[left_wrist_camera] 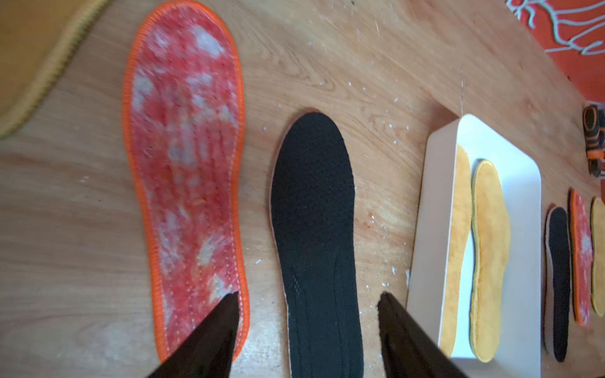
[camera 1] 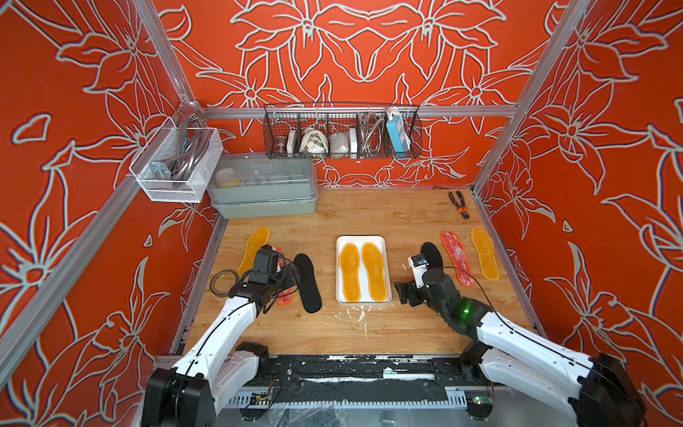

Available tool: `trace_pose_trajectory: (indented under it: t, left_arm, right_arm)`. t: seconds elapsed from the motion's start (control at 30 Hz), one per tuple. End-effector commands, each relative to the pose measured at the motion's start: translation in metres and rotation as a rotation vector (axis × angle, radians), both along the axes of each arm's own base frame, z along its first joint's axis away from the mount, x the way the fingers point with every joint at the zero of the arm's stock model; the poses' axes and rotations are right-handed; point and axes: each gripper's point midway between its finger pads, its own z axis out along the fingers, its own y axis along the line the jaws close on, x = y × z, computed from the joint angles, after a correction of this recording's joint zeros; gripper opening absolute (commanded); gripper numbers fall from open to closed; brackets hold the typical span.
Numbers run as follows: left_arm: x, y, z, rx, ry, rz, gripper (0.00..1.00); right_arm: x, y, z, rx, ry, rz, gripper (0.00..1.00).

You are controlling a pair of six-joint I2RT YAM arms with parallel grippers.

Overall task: Put the insoles into the storage box
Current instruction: Adjust the insole at the center of the board.

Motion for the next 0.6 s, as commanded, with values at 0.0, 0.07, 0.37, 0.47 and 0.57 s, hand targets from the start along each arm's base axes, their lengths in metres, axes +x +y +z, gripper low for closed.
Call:
trace_pose_trajectory:
  t: [0.0,0.07,0.37,0.47,0.57]
  left_arm:
    - [0.001,-0.008,-0.019,-0.028,0.053,-0.005,0.68]
    - [0.003,-0.016,-0.026,-0.029,0.078,-0.024,0.68]
    - [0.007,-0.034,-0.047,0.006,0.124,-0.056,0.67]
    - [0.006,-0.035,-0.056,0.021,0.151,-0.056,0.65]
    - [0.006,-0.032,-0.063,0.039,0.172,-0.045,0.64]
  right_arm:
    - [0.001,0.004,0.002,0.005,-0.007,0.009,0.92]
    - [0.001,0.004,0.002,0.004,-0.004,0.012,0.92]
    - [0.002,0.004,0.003,0.003,-0.007,0.01,0.92]
    - [0.002,0.003,0.003,0.005,-0.009,0.007,0.92]
    - [0.002,0.002,0.003,0.007,-0.011,0.004,0.92]
